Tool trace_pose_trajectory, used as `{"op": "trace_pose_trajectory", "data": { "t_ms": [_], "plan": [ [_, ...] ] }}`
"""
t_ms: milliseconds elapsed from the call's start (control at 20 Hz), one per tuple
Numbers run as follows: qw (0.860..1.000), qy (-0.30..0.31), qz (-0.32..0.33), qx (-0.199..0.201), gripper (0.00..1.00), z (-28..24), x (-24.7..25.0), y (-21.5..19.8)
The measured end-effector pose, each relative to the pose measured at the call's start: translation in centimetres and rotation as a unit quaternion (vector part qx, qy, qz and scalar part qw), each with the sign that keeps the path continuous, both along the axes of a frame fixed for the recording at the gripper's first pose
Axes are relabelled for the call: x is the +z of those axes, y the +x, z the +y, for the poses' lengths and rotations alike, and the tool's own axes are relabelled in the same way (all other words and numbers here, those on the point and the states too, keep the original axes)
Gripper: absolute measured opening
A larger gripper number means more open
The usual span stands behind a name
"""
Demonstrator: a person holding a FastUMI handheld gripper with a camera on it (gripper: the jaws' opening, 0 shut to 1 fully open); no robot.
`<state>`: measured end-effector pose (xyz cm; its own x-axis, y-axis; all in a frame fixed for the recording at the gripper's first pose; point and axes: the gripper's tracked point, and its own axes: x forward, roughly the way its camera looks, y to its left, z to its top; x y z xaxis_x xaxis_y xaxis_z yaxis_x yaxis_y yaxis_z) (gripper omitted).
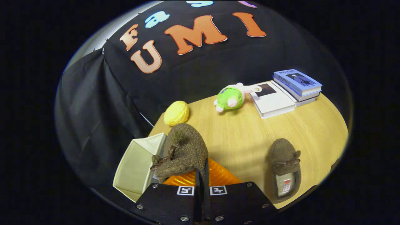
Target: Open the storage box then place both shoes into the box .Put the left shoe in first, then the right shoe, with the right side of both shoes facing outward in a uniform manner.
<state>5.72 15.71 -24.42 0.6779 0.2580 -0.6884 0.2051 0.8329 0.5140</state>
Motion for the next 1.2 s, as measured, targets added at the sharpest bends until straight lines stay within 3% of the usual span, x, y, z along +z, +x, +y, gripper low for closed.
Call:
{"op": "trace_pose_trajectory", "data": {
  "t_ms": [400,550,950,1200],
  "plan": [
    [0.996,0.048,-0.041,0.057,0.04,9.5,5.8,2.1],
    [0.995,0.048,-0.023,0.08,0.04,12.9,4.4,1.8],
    [0.995,0.049,0.015,0.08,0.04,17.2,2.9,3.6],
    [0.992,0.06,0.084,0.072,0.04,19.8,-0.7,2.9]
  ]
}}
